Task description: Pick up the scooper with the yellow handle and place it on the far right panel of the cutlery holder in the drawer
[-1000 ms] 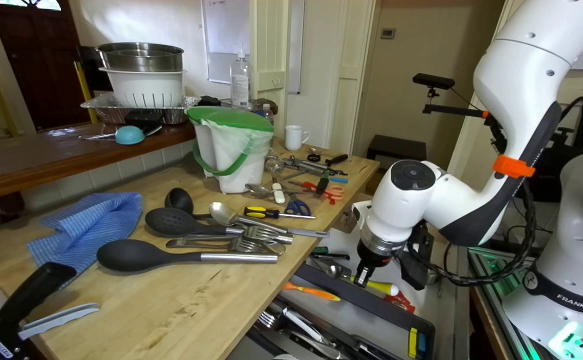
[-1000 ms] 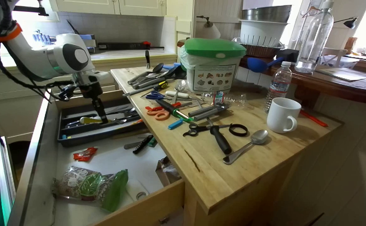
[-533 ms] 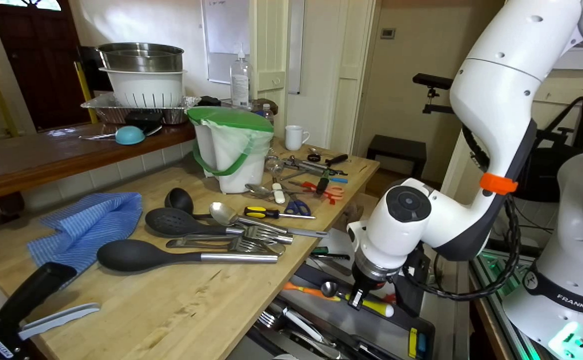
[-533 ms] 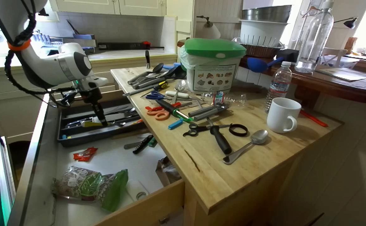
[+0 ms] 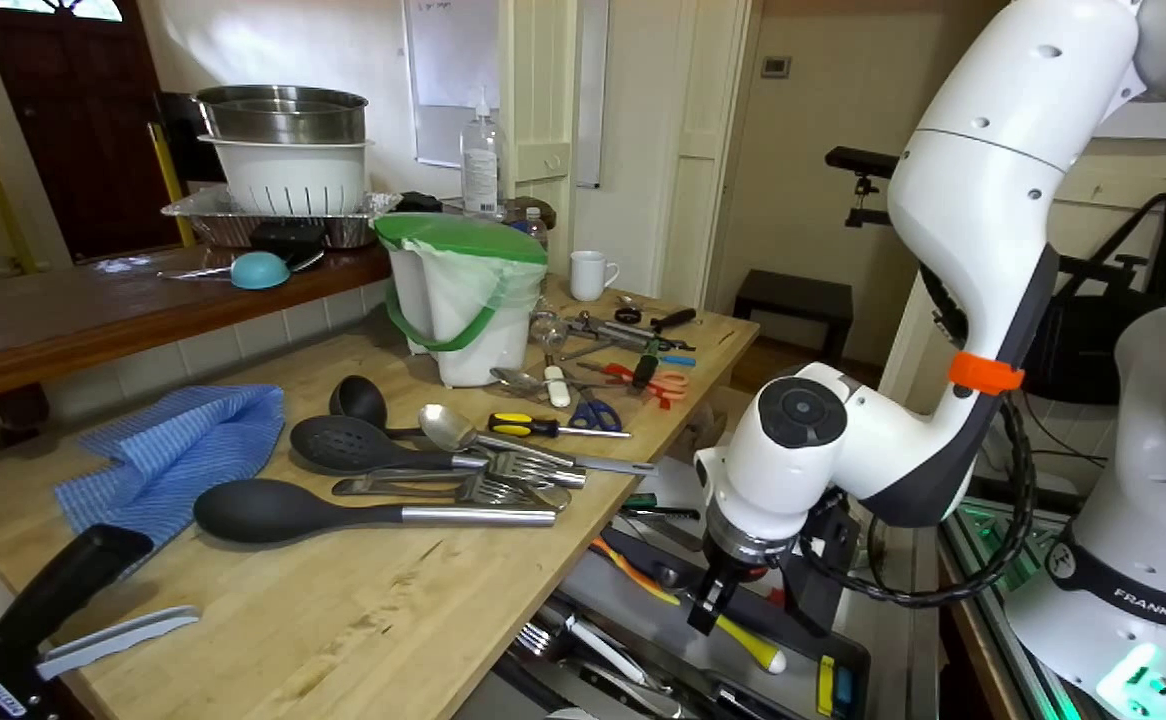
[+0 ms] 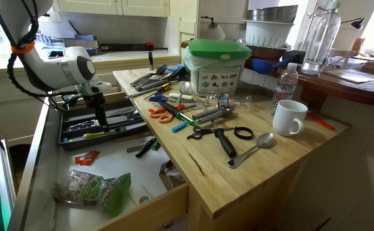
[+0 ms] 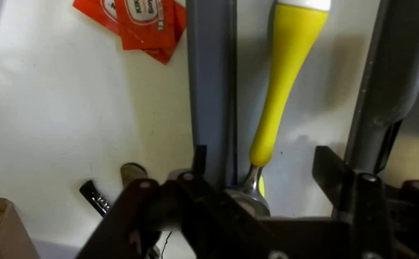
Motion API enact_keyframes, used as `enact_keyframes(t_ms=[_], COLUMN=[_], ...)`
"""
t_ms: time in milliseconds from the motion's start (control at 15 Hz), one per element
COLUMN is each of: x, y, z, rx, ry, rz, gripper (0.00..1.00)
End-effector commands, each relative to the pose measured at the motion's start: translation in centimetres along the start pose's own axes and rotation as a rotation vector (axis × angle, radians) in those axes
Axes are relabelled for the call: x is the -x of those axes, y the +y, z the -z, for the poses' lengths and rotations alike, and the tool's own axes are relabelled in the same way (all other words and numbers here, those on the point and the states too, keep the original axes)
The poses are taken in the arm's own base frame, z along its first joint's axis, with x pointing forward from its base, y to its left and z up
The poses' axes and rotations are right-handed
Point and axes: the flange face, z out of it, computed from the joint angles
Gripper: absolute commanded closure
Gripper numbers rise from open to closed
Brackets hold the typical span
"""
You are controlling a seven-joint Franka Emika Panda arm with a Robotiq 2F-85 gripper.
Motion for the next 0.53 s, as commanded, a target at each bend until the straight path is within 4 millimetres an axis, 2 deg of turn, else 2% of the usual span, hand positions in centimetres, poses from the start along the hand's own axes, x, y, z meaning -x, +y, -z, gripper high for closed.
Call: enact_keyframes(t_ms=[0,133,267,333,400,467], x=[0.7,0.8,0.6,0.5,-0.3,-0.3], y=[1.4,1.8,3.0,3.5,2.0,2.4], z=[3.8,5.5,6.9,7.3,6.1,6.7], rx=[-0.017,-0.077,-0.093,-0.113,-0.096,-0.108], ry=[0.005,-0.007,-0.034,-0.047,-0.037,-0.039], rz=[0.017,0.033,0.002,-0.003,0.002,0.002], gripper=[0.00,0.00,0.00,0.00,0.00,0.00])
